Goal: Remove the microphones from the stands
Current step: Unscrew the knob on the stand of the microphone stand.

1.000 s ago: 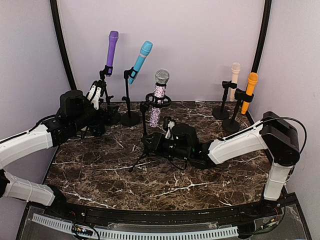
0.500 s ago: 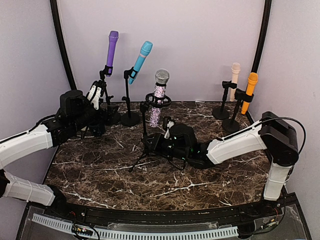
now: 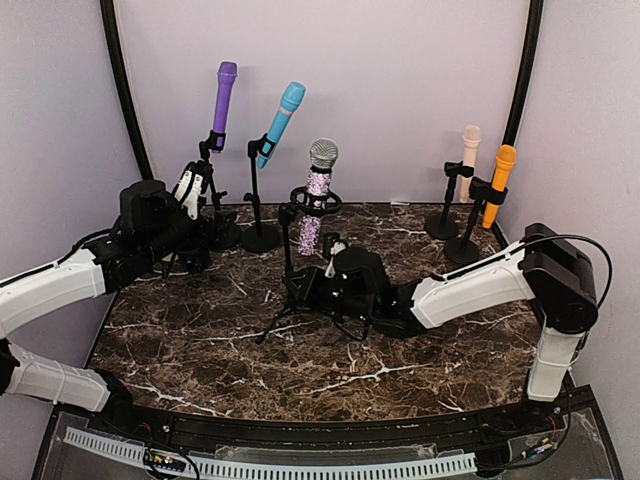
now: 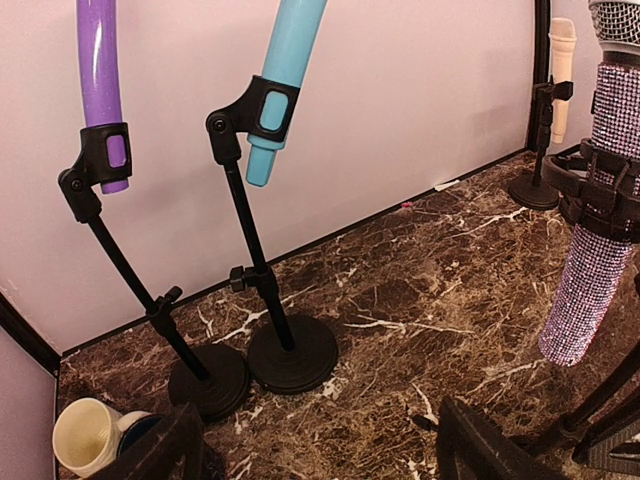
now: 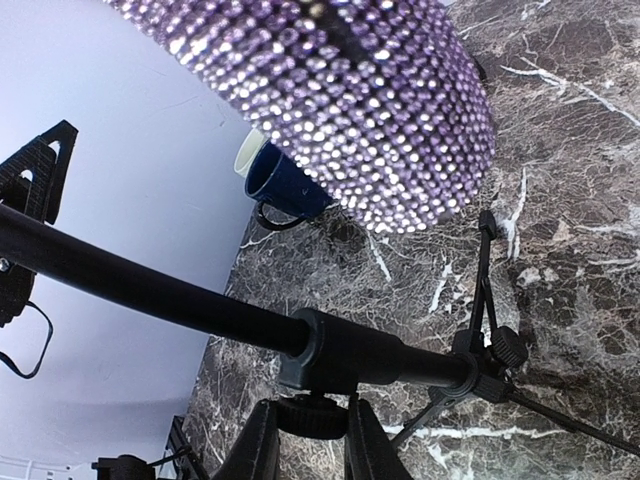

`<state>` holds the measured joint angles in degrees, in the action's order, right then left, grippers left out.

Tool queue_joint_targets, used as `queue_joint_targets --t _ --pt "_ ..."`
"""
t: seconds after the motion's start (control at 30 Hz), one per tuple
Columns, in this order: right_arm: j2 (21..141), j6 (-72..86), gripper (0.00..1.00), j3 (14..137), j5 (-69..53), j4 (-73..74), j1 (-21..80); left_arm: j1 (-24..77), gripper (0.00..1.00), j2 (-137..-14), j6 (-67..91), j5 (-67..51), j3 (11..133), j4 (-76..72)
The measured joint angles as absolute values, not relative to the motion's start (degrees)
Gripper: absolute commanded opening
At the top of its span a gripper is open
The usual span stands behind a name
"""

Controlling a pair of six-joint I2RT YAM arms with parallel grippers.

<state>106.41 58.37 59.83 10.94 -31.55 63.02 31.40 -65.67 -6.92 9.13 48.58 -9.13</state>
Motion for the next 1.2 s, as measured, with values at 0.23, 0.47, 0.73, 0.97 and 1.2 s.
queue_joint_targets --t 0.23,0.47,0.73,0.97,1.2 --pt "106.41 55.59 0.06 63.11 15.49 -25.10 64.64 31.40 0.82 -65.63 -6.98 9.50 48.45 -9.13" --pt "106.41 51.94 0.06 66.46 20.25 -18.13 66.06 31.40 0.82 -65.54 -7.16 9.63 48.27 -9.13" --pt "107.63 47.37 0.06 71.22 26.85 -10.39 68.05 31.40 0.83 -65.54 -7.33 9.76 48.27 -9.13" --pt "109.45 43.42 0.06 75.24 33.06 -5.13 69.89 31.40 0.83 -65.54 -7.35 9.78 48.25 -9.13" --pt "111.59 39.83 0.08 79.24 38.57 -0.30 71.37 31.40 0.83 -65.47 -7.38 9.91 48.25 -9.13"
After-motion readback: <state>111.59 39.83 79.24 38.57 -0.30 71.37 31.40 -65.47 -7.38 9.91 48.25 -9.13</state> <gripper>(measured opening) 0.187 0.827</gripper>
